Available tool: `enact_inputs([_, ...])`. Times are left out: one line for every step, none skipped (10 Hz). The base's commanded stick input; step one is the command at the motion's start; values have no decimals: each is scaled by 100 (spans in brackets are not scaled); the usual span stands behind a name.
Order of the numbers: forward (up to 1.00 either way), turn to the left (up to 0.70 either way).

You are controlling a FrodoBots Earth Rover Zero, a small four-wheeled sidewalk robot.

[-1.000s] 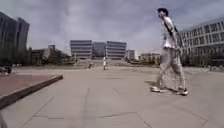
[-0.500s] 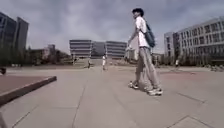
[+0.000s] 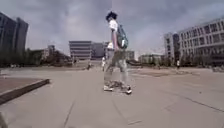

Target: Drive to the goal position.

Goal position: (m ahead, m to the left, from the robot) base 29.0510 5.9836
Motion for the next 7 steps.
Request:
enact_inputs([100, 0])
enact_inputs([100, 0])
enact_inputs([100, 0])
enact_inputs([100, 0])
enact_inputs([100, 0])
enact_inputs([100, 0])
enact_inputs([100, 0])
